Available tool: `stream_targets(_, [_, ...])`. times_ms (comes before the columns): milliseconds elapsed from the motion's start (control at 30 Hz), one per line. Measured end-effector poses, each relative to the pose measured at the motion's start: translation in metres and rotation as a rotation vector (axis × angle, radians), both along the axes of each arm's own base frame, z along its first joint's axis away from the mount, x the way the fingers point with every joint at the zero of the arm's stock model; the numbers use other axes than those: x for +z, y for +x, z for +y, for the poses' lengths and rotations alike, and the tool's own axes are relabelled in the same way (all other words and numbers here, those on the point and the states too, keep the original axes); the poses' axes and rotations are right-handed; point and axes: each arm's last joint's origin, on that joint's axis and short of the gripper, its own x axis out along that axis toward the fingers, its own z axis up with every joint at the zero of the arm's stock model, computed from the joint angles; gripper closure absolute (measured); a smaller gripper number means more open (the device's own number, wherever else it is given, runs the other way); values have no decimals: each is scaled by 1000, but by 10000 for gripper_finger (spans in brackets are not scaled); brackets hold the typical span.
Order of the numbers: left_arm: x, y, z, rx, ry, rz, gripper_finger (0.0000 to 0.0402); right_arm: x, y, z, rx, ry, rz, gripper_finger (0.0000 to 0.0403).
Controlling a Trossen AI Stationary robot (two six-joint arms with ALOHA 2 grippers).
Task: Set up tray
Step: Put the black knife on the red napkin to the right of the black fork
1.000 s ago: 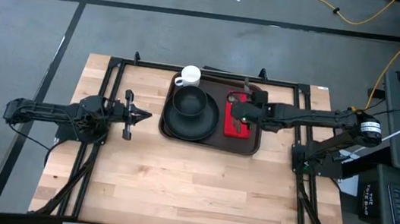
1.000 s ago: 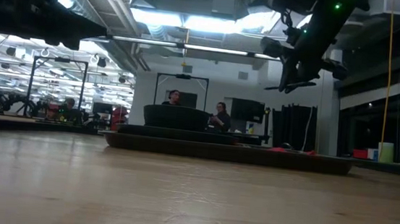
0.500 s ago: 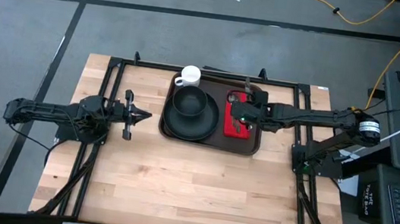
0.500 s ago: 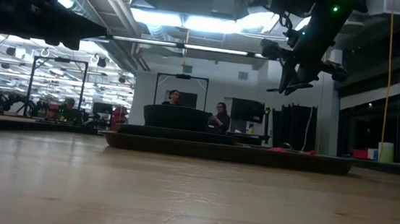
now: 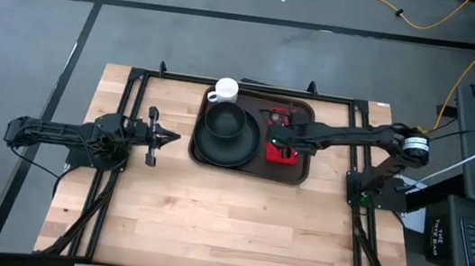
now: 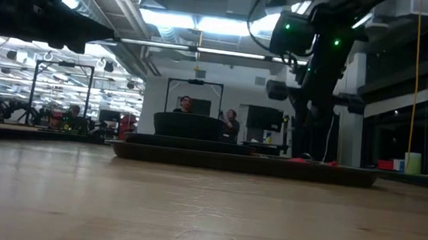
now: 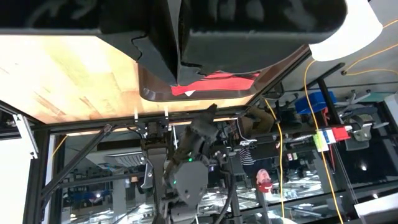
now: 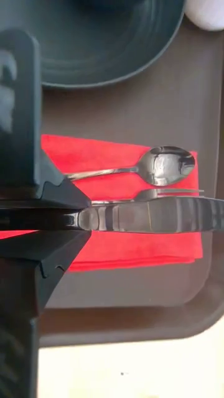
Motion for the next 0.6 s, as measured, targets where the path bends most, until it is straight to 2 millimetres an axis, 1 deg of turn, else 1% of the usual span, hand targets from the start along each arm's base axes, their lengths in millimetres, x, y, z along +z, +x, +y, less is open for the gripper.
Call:
stream_targets(100, [0, 0, 0, -1, -16, -1, 396, -7, 4, -4, -9, 5, 0, 351])
stream_targets(267, [0, 0, 0, -14, -120, -17, 396, -15, 7, -9, -19, 39, 3, 351])
stream_targets(367, [0, 0, 0, -14, -128, -18, 396, -22, 5, -12, -23, 58, -22, 351])
stream_targets(500, [0, 0, 0, -14, -128, -19, 396, -36, -1, -14, -26, 71, -78, 351])
stream_targets(600, [0, 0, 0, -14, -129, -19, 396, -46, -8, -15, -42, 80, -81, 351])
